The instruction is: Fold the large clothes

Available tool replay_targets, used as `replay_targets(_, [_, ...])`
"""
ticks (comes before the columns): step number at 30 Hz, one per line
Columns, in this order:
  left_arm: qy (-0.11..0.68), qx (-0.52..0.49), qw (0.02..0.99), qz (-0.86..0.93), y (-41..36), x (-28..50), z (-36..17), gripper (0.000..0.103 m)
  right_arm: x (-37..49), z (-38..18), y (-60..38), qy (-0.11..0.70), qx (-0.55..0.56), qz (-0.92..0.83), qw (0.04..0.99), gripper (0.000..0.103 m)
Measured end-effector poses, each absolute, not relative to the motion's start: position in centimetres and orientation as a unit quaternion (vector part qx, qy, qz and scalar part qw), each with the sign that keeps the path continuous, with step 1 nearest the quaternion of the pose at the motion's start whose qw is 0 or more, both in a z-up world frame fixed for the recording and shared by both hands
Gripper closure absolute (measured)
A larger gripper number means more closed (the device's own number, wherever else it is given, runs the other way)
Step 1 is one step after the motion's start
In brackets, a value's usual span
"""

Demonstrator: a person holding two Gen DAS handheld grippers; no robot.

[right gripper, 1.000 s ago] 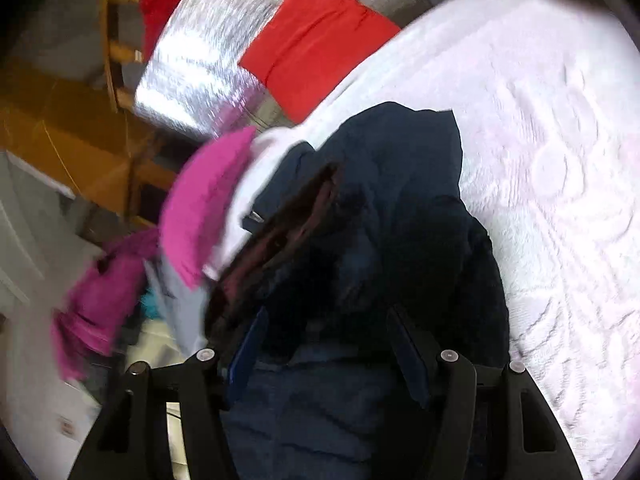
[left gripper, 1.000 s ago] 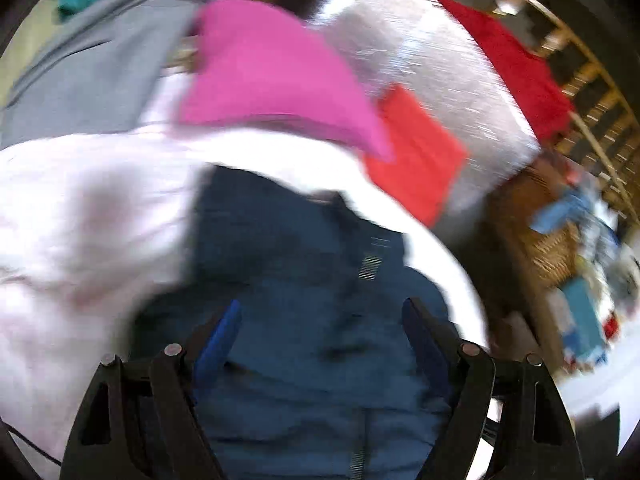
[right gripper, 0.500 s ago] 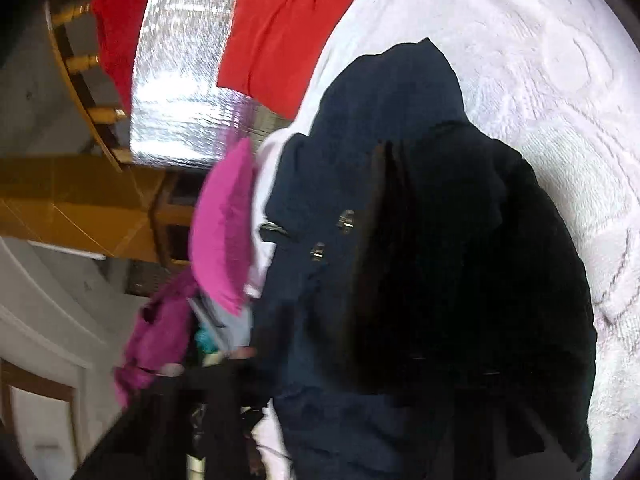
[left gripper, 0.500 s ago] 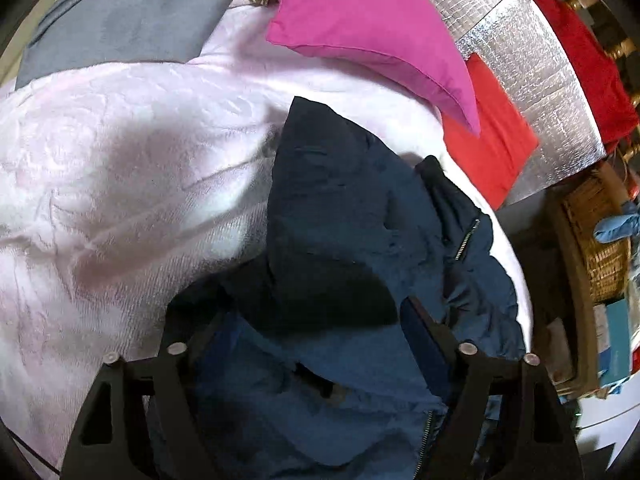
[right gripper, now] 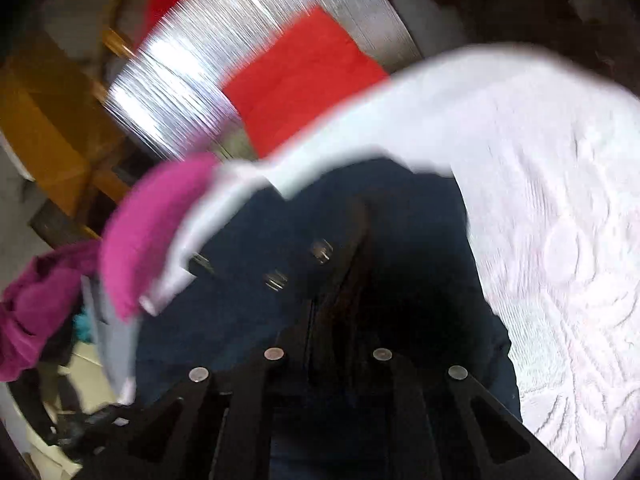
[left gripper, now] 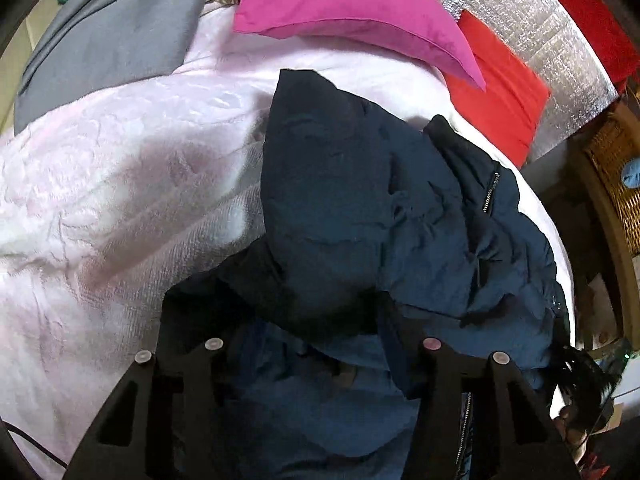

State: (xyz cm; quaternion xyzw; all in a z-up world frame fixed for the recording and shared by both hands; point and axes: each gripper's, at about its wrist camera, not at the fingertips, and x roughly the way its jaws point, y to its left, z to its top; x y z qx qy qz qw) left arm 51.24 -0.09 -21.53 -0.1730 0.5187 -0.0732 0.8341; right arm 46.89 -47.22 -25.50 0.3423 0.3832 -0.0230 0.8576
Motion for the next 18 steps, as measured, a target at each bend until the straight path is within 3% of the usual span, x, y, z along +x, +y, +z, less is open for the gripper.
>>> replay_targets(4, [0.504, -0.146, 0.849, -0.061, -0.6, 51.1, -20.3, 0.048, 46.6, -24.3, -47.8, 0.401, 0.349, -0.022, 0.847, 0.077])
replay_targets(8, [0.482, -0.105, 0.868, -0.048, -1.9, 50.7, -19.1, 0.048, 45.1, -22.5, -48.8, 0.374, 0.354, -0.026, 0.857, 0.044])
replay_targets(11, [0.466, -0.069, 0.881, -0.039, -3.0, 50.2, -18.7, 0.048, 44.6, -22.1, -49.2, 0.363, 0.36, -0.024, 0.859, 0.041])
replay_targets(16, [0.457, -0.041, 0.888, -0.028, -3.6, 50.0, -18.6, 0.048, 45.9, -24.0, -48.1, 0.411, 0.363, -0.013, 0.836, 0.041])
replay_targets(18, [0.456, -0.033, 0.889, -0.024, -3.8, 50.1, -18.7, 0.048, 45.9, -24.0, -47.3, 0.418, 0.345, -0.007, 0.84, 0.048])
